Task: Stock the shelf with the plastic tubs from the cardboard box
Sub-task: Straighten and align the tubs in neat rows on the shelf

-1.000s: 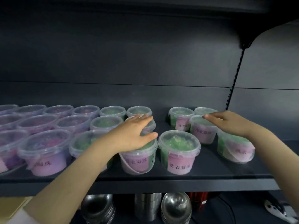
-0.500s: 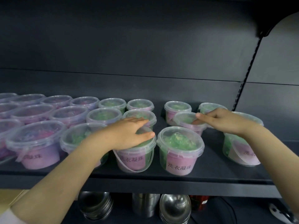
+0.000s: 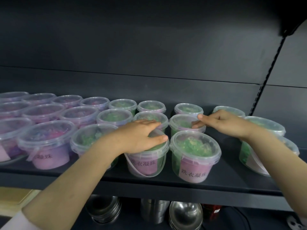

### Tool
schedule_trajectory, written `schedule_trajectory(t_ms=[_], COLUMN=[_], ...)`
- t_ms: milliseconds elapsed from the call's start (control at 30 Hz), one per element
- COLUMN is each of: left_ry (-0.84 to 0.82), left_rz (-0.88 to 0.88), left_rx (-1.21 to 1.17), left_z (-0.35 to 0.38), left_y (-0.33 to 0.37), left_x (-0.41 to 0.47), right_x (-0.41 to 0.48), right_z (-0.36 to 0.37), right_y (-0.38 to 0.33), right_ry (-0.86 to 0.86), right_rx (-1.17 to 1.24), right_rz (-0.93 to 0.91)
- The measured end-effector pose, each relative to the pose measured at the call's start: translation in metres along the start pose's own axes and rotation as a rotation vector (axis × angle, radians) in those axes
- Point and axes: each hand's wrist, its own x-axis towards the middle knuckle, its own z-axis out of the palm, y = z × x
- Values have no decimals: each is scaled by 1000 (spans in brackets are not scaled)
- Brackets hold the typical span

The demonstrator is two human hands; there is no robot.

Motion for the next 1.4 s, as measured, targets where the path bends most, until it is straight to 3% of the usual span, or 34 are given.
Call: schedule_trajectory(t_ms=[267,400,667,1267,1400], left_ry=[-9,-27,-12,-25,-36], left_rz=[-5,-11,-14,-21,-38], left_rx=[10,11,17,19,4], left_z=[-2,-1,-1,1,1], left_y=[3,2,3,-2,-1], left_x=[-2,-4,-1,2,1], right_x=[6,37,93,115,100], right_z=[-13,-28,-26,-10,-8], right_y=[-10,-15,0,2,-7], right_ry=[17,72,-49,-70,-3], right_rx=[1,-179,-318,-256,-365], right_rz=[30,112,265,167,41])
